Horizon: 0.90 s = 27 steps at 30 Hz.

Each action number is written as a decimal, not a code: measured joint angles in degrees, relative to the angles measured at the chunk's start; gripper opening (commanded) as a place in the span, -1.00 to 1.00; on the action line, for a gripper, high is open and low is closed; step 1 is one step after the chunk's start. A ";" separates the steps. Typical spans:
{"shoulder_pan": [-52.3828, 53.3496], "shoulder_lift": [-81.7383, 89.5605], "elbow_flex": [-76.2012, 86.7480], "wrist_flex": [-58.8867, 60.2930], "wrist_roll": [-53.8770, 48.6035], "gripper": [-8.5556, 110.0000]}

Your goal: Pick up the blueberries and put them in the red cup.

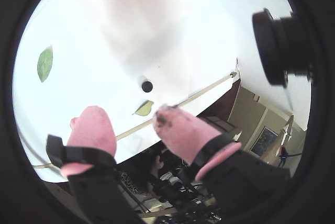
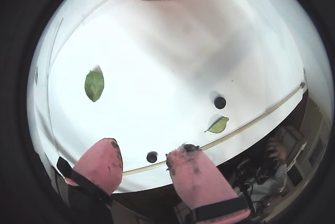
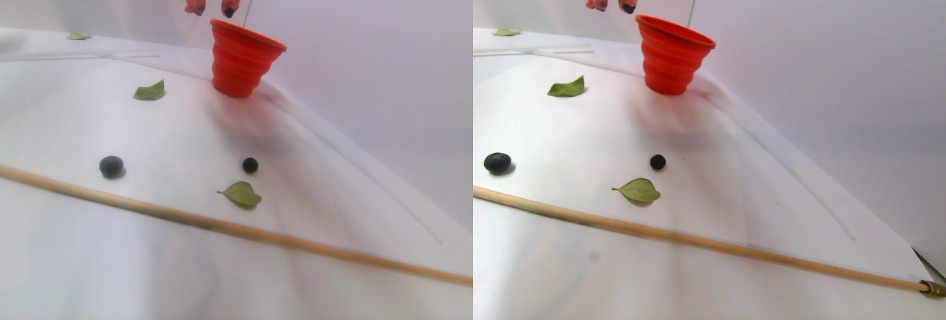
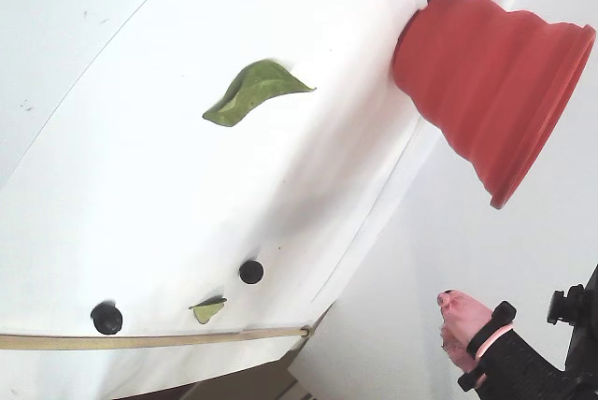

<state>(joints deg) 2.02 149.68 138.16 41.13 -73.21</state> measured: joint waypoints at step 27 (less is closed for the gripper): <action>-3.52 6.68 16.26 -2.02 2.55 -0.57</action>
<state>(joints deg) -1.49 156.36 154.42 39.11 -70.66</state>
